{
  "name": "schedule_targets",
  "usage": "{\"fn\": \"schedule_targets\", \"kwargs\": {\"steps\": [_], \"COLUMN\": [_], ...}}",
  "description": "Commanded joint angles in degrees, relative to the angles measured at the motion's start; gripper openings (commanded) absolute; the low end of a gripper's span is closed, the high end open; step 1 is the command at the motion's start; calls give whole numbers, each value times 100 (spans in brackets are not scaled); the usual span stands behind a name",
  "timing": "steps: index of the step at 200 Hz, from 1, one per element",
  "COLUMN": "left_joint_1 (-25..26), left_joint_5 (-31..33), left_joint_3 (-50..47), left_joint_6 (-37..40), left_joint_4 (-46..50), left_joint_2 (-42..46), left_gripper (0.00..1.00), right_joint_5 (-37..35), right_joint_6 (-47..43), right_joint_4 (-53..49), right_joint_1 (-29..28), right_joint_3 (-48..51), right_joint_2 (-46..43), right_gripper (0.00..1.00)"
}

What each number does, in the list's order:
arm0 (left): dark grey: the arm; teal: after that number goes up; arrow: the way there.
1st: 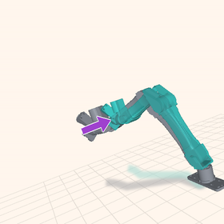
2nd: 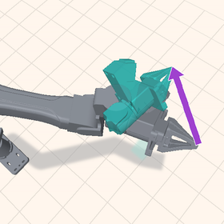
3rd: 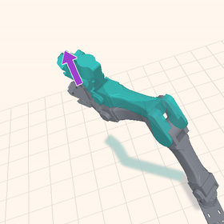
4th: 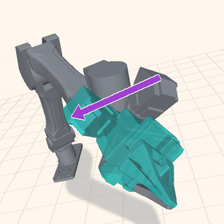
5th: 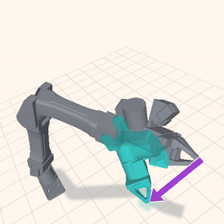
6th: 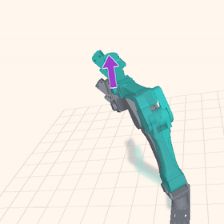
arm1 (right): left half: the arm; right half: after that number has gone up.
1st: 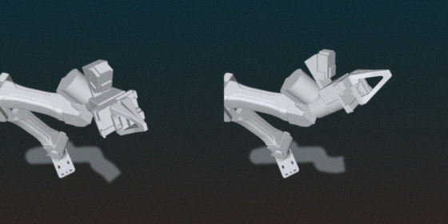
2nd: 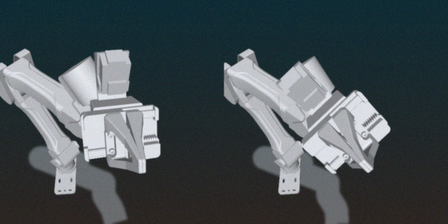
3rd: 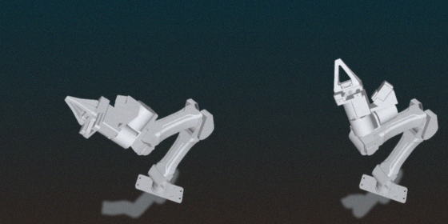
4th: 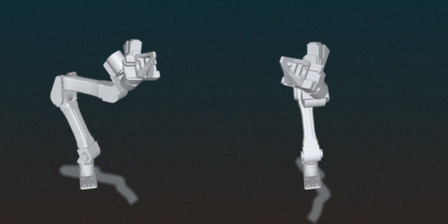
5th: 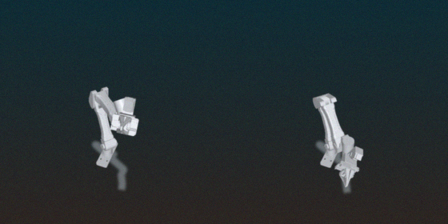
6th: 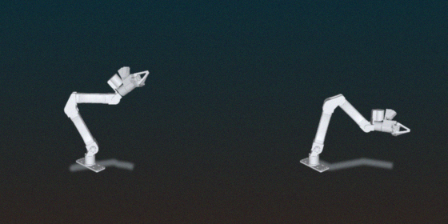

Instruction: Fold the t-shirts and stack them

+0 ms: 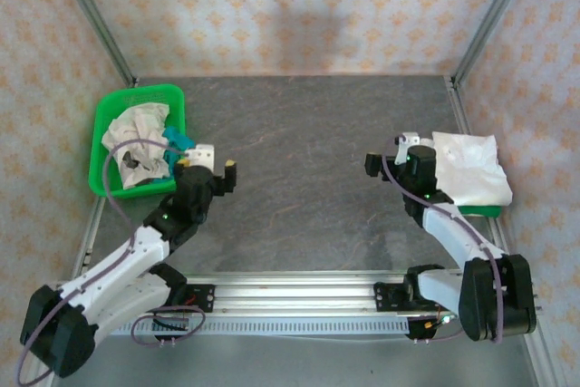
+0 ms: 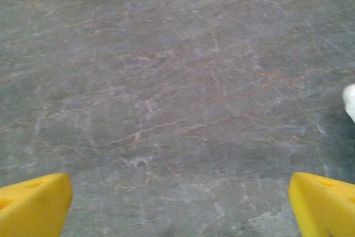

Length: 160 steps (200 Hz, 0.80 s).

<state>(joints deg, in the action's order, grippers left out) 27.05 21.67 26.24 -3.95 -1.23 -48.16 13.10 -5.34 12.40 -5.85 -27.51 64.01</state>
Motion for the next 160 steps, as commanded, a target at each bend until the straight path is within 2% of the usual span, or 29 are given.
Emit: {"fn": "schedule_targets", "kwargs": {"steps": [1, 27, 48, 53, 61, 79, 97, 109, 126, 151, 160], "left_joint_1": [-317, -881, -1256, -1335, -1402, -1478, -1633, -1663, -1715, -1791, -1815], "left_joint_5": [541, 100, -475, -620, -778, -1026, -1311, -1432, -1488, -1585, -1545], "left_joint_3": [-617, -1114, -1290, -1309, -1294, -1219, -1105, -868, -668, -222, -87], "left_joint_6": [615, 664, 632, 624, 638, 702, 752, 840, 860, 985, 1059], "left_joint_4": [-596, -1260, -1851, -1995, -2166, -2529, -2984, -2969, -3232, -3201, -3190], "left_joint_2": [413, 530, 234, 114, -105, -651, -1332, -1700, -2161, -2754, -2919], "left_gripper": [100, 100, 100, 100, 100, 100, 100, 100, 100, 100, 100], "right_joint_5": [-752, -949, -950, -937, -959, -1199, -1105, -1108, -944, -901, -872], "right_joint_6": [42, -22, -29, -60, -154, -281, -261, -213, -75, 31, 44], "right_joint_4": [1109, 1924, 2626, 2538, 2240, 2734, 3052, 3370, 3259, 4122, 3853], "right_joint_1": [-13, -13, -12, -13, -13, -4, 117, 181, 344, 435, 463], "right_joint_3": [244, 529, 628, 552, 416, 480, 504, 537, 494, 648, 581], "right_joint_2": [180, 681, 1191, 1231, 1246, 1449, 1716, 1916, 1972, 2490, 2396], "right_gripper": [99, 99, 99, 99, 99, 99, 99, 99, 100, 99, 99]}}
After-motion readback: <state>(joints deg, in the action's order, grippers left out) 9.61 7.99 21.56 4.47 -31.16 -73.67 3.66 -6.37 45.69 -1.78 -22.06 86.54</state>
